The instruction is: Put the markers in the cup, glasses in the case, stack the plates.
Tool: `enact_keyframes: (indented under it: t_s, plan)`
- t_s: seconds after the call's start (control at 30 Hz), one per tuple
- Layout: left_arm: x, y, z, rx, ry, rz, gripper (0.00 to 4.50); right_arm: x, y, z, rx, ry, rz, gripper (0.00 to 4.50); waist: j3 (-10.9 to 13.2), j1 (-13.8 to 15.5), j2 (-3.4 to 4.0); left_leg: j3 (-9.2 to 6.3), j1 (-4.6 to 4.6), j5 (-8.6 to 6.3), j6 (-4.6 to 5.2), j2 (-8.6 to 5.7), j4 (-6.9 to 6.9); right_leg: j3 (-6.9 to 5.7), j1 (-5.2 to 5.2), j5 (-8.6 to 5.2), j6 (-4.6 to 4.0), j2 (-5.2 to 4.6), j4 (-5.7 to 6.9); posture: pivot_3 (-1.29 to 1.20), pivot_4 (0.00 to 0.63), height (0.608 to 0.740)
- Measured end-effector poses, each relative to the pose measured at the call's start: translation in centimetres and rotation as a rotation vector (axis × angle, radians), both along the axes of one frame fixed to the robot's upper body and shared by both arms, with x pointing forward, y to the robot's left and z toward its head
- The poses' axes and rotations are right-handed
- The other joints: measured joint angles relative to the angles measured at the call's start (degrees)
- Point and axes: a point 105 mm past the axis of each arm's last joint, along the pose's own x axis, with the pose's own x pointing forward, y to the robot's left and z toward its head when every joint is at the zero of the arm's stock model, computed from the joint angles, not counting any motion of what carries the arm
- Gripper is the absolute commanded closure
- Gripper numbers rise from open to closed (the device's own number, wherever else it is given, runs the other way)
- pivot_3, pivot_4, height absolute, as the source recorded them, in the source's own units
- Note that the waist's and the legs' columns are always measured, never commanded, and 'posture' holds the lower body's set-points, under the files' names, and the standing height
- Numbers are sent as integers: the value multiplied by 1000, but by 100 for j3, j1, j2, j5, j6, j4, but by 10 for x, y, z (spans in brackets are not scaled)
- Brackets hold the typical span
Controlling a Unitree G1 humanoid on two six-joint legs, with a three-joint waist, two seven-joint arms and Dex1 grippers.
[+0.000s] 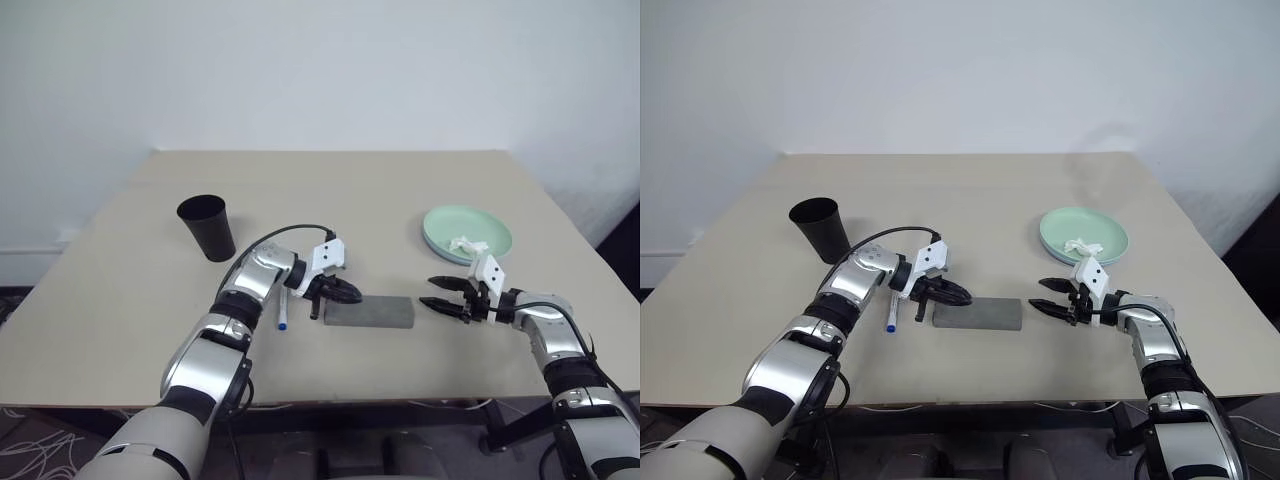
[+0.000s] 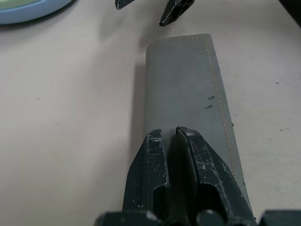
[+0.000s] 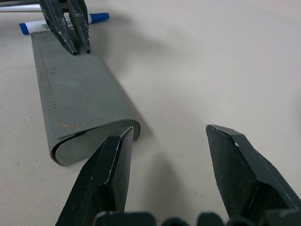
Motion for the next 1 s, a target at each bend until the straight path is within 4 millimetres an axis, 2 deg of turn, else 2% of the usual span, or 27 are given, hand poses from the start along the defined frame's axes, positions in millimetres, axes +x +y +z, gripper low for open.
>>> enact_keyframes:
  t_s: [0.13,0.27,0.43,0.53,0.63,0.73,0.8,0.9,1.0]
  plan:
    - [10,-4,1,-67,19,123,4094,-1,1,-1,4,20,8,1824,1,-2,-1,1,-7,3,5,1,13,2,-2,-7,22,-2,0,0,0,732]
    - [34,7,12,-154,-40,339,4094,-4,3,0,37,76,35,1824,1,-5,-1,0,-6,2,4,5,14,0,-6,1,24,-1,3,0,0,732]
    - [54,23,31,-225,-114,562,4094,-6,10,21,99,76,105,1824,1,-2,0,-2,-9,0,0,6,11,-5,-10,19,4,-1,4,0,0,732]
    - [64,40,33,-229,-115,732,4094,-6,9,27,88,65,123,1824,1,-1,-1,-3,-9,-1,-2,6,11,-7,-10,20,6,-1,2,0,0,732]
    - [75,70,25,-169,-122,993,4094,-6,10,27,87,63,129,1824,1,0,-1,-5,-8,-1,-3,6,11,-9,-10,20,7,-1,5,0,0,732]
    - [79,92,22,-140,-138,1186,4094,-7,10,28,86,61,135,1824,1,1,-1,-5,-9,-2,-7,5,11,-11,-10,21,6,-1,4,0,0,732]
    - [79,100,23,-144,-150,1289,4094,-7,11,28,86,58,140,1824,1,3,-1,-5,-10,-8,-17,4,11,-11,-9,21,6,-3,2,0,0,732]
    - [74,103,23,-143,-149,1385,4094,-6,12,30,85,50,147,1824,1,6,0,-4,-11,-15,-30,2,10,-11,-10,22,5,-4,1,0,0,732]
    - [65,95,20,-139,-118,1419,4094,-6,14,32,82,42,161,1824,1,6,-1,-3,-10,-15,-32,-2,9,-12,-9,22,5,-2,1,0,0,732]
